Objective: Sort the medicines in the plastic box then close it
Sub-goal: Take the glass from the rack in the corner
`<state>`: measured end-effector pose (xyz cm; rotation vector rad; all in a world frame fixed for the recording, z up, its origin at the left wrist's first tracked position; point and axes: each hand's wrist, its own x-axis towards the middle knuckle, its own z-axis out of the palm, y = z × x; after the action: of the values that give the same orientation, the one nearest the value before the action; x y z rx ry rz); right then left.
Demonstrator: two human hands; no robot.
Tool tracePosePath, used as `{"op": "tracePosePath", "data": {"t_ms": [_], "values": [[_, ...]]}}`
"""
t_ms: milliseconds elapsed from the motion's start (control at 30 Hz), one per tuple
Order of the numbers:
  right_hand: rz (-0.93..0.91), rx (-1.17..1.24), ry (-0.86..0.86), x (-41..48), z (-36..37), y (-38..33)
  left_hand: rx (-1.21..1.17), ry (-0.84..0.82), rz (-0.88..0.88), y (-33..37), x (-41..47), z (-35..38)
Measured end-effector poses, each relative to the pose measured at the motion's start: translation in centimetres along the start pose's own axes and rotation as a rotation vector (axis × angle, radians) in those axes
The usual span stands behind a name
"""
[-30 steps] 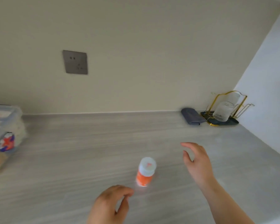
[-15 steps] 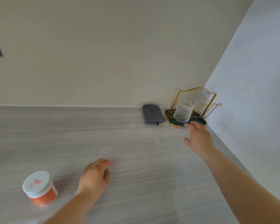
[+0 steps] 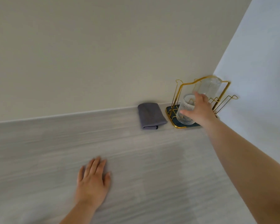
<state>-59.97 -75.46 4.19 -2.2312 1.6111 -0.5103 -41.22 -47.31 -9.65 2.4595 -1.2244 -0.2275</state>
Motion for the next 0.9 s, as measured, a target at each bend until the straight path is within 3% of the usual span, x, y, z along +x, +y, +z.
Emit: {"op": "tracePosePath", "data": {"t_ms": [100, 267, 567, 633, 733, 900], "values": [[0.054, 0.074, 0.017, 1.9, 0.5, -0.3, -0.009, 0.02, 0.006, 0.1, 0.1, 0.2], [0.054, -0.053, -0.009, 2.5, 0.6, -0.6, 0.007, 0.024, 0.004, 0.2, 0.1, 0.0], [-0.005, 0.02, 0.238, -0.9, -4.1, -2.2, 0.095, -0.275, -0.087, 1.2, 0.8, -1.7], [-0.004, 0.14, 0.293, -2.5, -5.7, -3.4, -0.1, -0.267, -0.096, 2.8, 0.7, -3.3], [-0.006, 0.467, 0.286, -6.4, -7.2, -5.6, -0.628, -0.305, -0.023, 6.3, -0.9, -6.2], [0.02, 1.09, 0.04, -16.0, -6.1, -8.8, -1.039, -0.402, 0.1, 9.6, -6.2, -10.9]]}}
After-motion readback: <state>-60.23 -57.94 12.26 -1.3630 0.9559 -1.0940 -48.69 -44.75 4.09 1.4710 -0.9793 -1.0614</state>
